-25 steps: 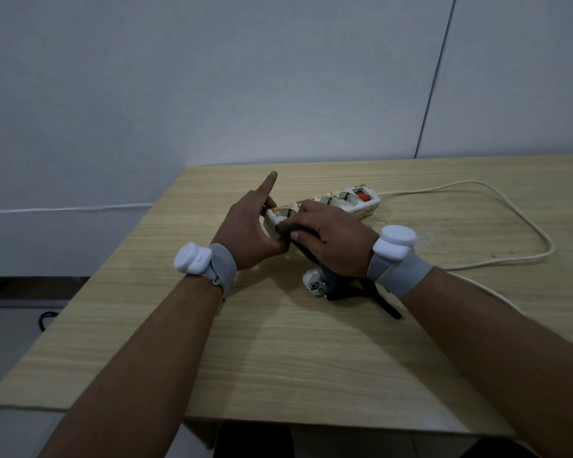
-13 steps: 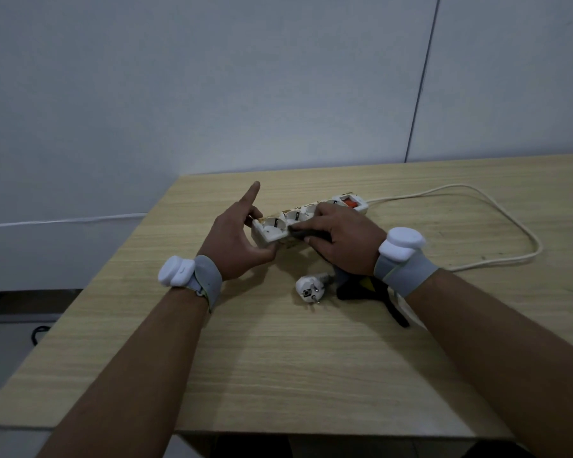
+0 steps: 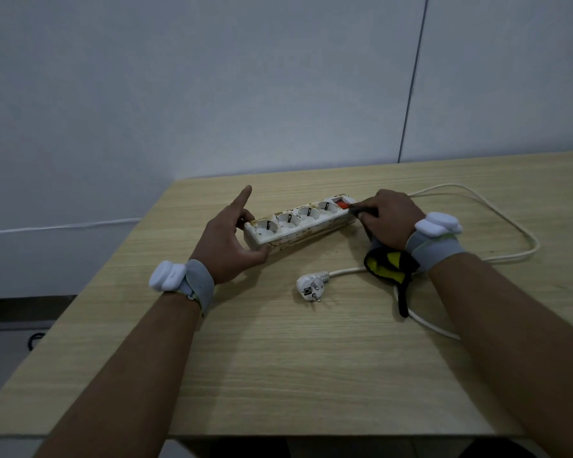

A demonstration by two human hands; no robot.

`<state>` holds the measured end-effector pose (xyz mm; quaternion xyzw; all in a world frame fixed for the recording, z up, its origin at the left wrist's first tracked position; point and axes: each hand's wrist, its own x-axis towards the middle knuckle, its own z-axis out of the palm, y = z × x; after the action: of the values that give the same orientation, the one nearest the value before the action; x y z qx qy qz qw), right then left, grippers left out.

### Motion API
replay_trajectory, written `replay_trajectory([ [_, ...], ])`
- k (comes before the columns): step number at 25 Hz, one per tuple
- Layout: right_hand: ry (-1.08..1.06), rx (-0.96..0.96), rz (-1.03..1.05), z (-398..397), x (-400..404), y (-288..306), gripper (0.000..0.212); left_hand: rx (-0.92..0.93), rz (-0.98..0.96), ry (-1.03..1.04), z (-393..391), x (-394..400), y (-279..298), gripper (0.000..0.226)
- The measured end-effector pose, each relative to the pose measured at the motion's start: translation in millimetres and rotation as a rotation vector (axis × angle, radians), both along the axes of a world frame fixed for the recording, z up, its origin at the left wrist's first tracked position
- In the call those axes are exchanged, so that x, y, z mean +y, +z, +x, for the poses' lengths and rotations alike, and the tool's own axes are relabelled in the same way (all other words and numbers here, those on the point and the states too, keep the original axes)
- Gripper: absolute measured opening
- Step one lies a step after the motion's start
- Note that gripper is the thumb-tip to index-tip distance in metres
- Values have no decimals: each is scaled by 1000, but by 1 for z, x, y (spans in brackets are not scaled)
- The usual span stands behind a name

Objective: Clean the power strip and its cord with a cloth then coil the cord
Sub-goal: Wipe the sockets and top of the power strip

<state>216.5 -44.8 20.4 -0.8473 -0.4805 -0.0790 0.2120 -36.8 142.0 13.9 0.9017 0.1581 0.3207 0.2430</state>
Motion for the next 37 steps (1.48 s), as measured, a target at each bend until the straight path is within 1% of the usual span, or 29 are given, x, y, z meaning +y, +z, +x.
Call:
replay_trajectory([
  [3, -46, -9, 9, 5, -2, -1, 32, 4, -6, 1, 0, 0, 0, 105],
  [10, -80, 15, 43, 8, -3, -1, 30, 22, 9, 5, 0, 2, -1, 101],
  [16, -91, 29, 66, 5, -3, -3, 31, 123, -148, 27, 0, 9, -9, 101],
  [19, -82, 44, 69, 2, -4, 0, 32, 161, -162, 11, 0, 13, -12, 103],
  [23, -43, 55, 138, -8, -4, 8, 31, 172, -210, 19, -2, 15, -11, 106],
  [25, 6, 51, 174, -16, -3, 13, 30, 153, -244, 50, -2, 14, -7, 101],
  [27, 56, 48, 202, -24, -2, 18, 29, 139, -240, 138, -5, 17, 0, 88],
  [29, 96, 63, 215, -31, -1, 21, 28, 204, -221, 256, -13, 24, 7, 70],
  [31, 120, 74, 216, -36, 0, 22, 28, 322, -267, 339, -21, 28, 9, 56],
  [32, 128, 73, 209, -38, 1, 22, 28, 385, -295, 360, -22, 29, 9, 56],
  [35, 163, 79, 196, -48, 6, 23, 29, 550, -303, 380, -17, 25, 7, 67],
  [37, 199, 79, 198, -57, 11, 25, 30, 568, -328, 371, -13, 22, 7, 65],
])
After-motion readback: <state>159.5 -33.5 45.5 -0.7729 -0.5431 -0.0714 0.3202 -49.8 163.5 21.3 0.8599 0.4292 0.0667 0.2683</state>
